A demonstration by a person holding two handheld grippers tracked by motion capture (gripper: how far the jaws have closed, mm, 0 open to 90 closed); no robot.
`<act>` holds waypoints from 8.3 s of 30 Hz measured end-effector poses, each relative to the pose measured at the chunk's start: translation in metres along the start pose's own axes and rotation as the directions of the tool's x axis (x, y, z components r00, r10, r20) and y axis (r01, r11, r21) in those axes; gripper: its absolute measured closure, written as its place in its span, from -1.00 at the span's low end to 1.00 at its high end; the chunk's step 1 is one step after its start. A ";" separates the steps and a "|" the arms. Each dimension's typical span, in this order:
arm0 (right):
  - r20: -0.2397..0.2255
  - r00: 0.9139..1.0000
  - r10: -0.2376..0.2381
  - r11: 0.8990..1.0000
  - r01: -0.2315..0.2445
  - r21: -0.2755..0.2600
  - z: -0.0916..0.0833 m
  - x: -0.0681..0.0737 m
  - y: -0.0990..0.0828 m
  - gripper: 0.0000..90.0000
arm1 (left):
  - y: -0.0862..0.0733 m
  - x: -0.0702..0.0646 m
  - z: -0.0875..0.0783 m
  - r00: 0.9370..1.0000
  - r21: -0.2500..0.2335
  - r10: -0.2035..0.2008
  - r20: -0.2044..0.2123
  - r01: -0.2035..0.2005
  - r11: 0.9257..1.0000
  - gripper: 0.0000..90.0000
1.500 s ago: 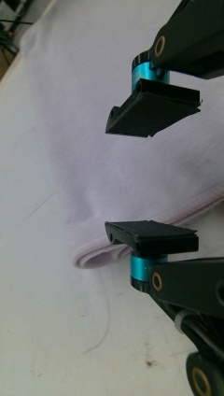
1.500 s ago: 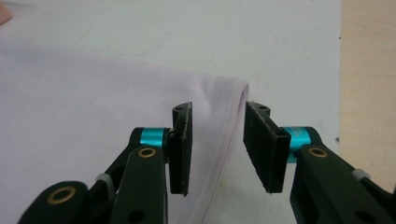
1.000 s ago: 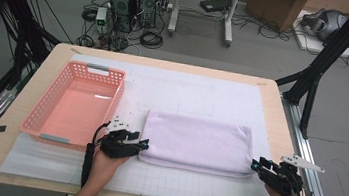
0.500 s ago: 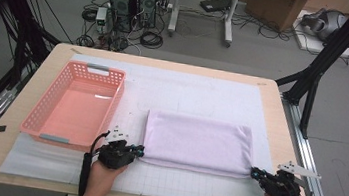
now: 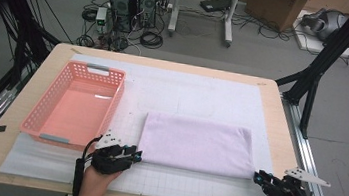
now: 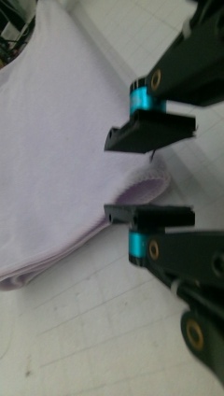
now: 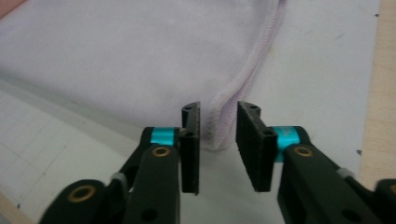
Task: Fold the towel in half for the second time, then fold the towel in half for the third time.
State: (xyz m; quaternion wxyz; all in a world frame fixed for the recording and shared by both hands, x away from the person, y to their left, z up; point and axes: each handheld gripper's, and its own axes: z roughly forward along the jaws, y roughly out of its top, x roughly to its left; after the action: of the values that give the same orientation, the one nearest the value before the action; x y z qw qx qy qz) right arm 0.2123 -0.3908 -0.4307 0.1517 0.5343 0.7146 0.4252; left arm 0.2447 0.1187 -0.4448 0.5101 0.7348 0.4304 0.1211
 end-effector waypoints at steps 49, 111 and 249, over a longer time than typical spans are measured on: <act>0.110 0.986 -0.129 0.985 0.140 -0.103 -0.009 0.003 0.001 -0.53 | 0.012 -0.001 -0.002 0.998 -0.207 0.061 -0.013 -0.062 0.976 -0.58; -0.160 0.949 -0.270 0.963 0.266 -0.049 0.088 0.074 0.067 -0.58 | 0.007 -0.004 0.036 0.999 0.134 -0.001 -0.034 0.005 0.991 0.34; -0.029 0.968 -0.250 0.967 0.251 0.036 0.119 -0.010 0.123 0.75 | 0.047 -0.053 0.070 0.986 -0.015 0.103 0.130 -0.101 0.995 -0.06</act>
State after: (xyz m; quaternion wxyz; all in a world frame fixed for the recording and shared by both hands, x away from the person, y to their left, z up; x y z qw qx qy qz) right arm 0.3741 -0.3380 -0.4084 0.1851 0.4374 0.7866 0.3947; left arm 0.2802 0.0283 -0.4226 0.5335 0.7599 0.3574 0.1007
